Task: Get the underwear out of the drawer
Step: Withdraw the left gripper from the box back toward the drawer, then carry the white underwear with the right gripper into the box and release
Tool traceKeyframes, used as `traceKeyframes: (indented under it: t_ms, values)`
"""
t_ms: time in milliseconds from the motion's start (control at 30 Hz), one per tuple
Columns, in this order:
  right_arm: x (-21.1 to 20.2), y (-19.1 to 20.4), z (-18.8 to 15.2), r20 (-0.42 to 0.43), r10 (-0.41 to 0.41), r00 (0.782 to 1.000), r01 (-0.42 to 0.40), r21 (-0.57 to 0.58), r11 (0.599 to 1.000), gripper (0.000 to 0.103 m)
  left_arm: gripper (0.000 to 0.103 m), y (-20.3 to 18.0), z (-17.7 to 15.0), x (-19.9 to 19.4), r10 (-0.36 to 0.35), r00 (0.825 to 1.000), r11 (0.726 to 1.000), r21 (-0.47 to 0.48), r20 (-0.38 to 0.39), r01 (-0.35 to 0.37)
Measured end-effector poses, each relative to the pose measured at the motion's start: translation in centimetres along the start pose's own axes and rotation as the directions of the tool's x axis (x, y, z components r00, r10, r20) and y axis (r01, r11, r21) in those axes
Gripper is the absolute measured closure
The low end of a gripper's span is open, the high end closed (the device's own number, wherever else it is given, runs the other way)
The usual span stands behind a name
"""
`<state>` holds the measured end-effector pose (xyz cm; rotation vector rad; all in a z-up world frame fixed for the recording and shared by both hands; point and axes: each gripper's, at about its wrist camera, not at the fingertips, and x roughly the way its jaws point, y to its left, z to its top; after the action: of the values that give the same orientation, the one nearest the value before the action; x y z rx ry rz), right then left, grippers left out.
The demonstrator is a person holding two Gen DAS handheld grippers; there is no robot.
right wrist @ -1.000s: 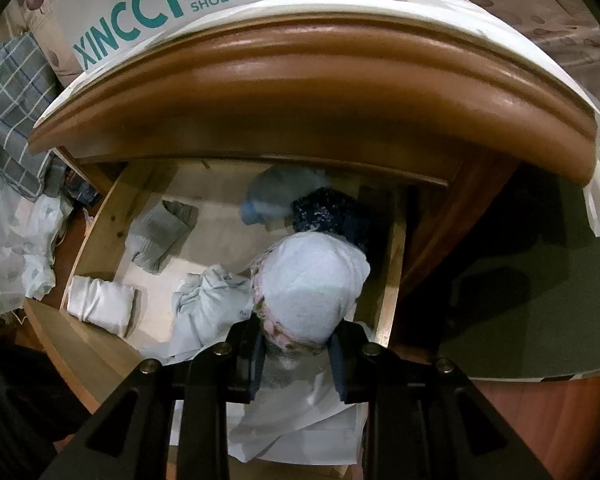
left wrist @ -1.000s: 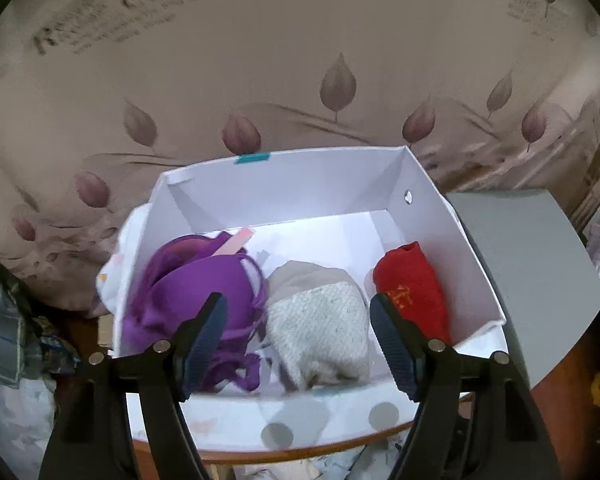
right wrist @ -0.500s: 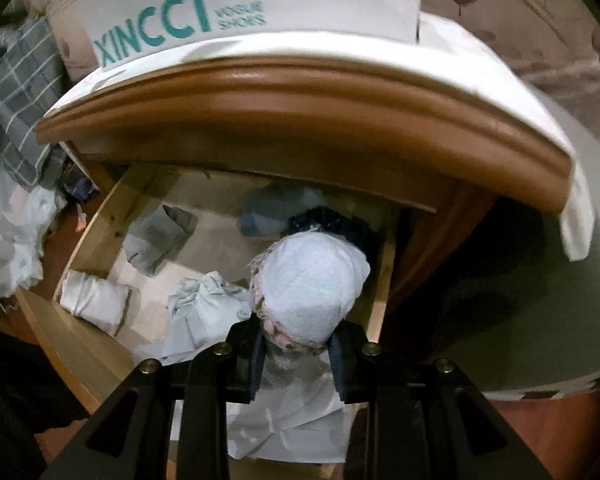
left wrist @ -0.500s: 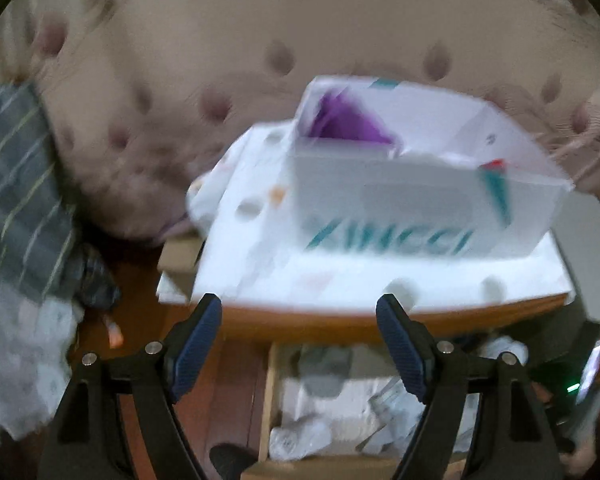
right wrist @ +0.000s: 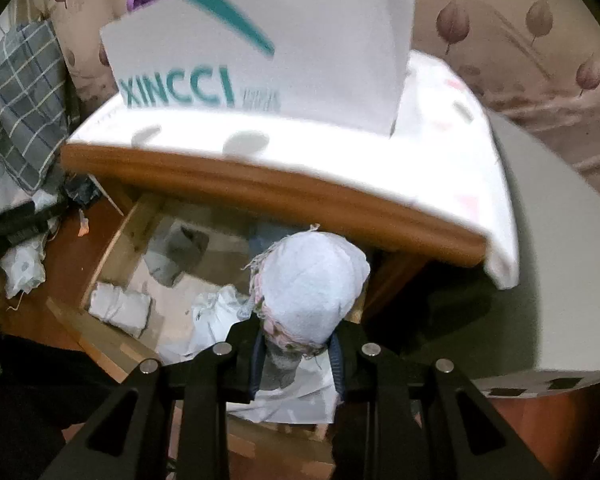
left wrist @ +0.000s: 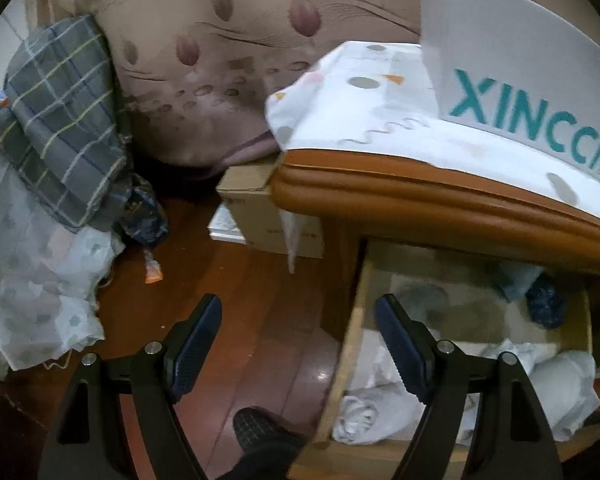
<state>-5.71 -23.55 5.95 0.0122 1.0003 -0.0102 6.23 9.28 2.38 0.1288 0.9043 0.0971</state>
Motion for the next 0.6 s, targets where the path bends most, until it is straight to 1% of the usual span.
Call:
traceKeyframes:
  t_ms: [133, 200, 300, 367, 433, 500, 600]
  values:
    - [-4.0, -0.8, 2.5, 0.061, -0.021, 0.998, 0.021, 0.001, 1.000, 0.076, 0.023, 1.7, -0.1, 0.4, -0.019, 1.000, 0.997, -0.072, -0.017, 0.018]
    - [-5.7, -1.0, 3.8, 0.093, -0.032, 0.995, 0.032, 0.006, 0.999, 0.076, 0.023, 2.5, -0.2, 0.8, -0.016, 0.999, 0.995, -0.104, -0.034, 0.012]
    - [-8.7, -1.3, 6.7, 0.160, -0.049, 0.986, 0.049, -0.001, 0.999, 0.076, 0.023, 3.1, -0.1, 0.8, -0.017, 0.999, 0.992, -0.125, -0.039, 0.012]
    - [-10.0, -1.5, 8.5, 0.190, -0.043, 0.981, 0.044, 0.002, 0.999, 0.076, 0.023, 3.3, -0.1, 0.8, -0.011, 0.999, 0.991, -0.131, -0.035, 0.007]
    - [-11.0, -1.6, 10.7, 0.222, -0.061, 0.973, 0.063, 0.000, 0.998, 0.076, 0.023, 3.7, 0.0, 0.7, -0.009, 0.999, 0.990, -0.144, -0.034, 0.004]
    - [-11.3, -1.7, 12.4, 0.242, -0.081, 0.967, 0.083, 0.002, 0.997, 0.076, 0.022, 4.2, 0.1, 1.0, -0.014, 0.999, 0.987, -0.162, -0.050, 0.006]
    - [-10.4, -1.8, 15.3, 0.248, -0.099, 0.964, 0.101, 0.005, 0.995, 0.076, 0.022, 4.9, 0.0, 1.3, -0.027, 0.998, 0.983, -0.183, -0.065, 0.015]
